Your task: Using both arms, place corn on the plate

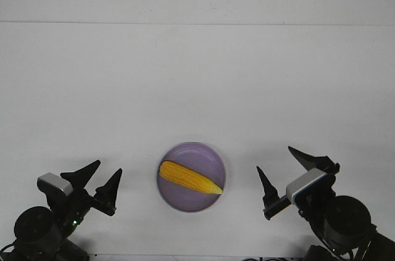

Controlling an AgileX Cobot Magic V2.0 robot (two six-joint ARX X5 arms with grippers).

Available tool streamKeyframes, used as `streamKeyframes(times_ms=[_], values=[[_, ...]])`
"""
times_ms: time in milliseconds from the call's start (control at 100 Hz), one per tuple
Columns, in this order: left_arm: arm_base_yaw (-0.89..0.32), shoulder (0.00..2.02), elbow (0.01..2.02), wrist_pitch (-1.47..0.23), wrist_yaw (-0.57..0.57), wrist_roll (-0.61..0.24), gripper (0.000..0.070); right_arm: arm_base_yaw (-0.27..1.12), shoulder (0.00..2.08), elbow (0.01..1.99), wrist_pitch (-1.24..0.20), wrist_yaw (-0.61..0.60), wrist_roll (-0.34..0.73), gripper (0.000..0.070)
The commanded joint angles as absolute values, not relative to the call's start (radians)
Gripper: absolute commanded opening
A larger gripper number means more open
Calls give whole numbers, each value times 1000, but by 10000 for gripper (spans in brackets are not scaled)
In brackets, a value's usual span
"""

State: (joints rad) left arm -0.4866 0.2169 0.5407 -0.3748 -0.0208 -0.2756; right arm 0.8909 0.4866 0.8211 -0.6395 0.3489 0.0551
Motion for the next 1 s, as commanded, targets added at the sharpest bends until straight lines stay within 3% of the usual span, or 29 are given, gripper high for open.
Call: streamKeyframes(times_ms=[0, 30, 50, 70, 760, 890, 990], values=[[-491, 221, 547, -365, -20, -256, 181, 902, 434, 771, -636, 353, 99, 259], [-491, 221, 547, -366, -19, -249, 1, 902, 408, 748, -640, 351, 107, 82], [-491, 221, 547, -366, -21, -248, 0, 902, 392, 735, -643, 346, 108, 0], [-491, 221, 547, -366, -23, -246, 23, 902, 380, 724, -645, 343, 108, 0], [-491, 220, 547, -365, -29, -248, 16, 902, 347, 696, -628, 342, 105, 14], [-491, 220, 547, -366, -29, -245, 16, 902, 348, 696, -587, 398, 131, 15], [-475, 212, 546, -366, -58, -89, 16, 902, 348, 696, -557, 397, 131, 14]])
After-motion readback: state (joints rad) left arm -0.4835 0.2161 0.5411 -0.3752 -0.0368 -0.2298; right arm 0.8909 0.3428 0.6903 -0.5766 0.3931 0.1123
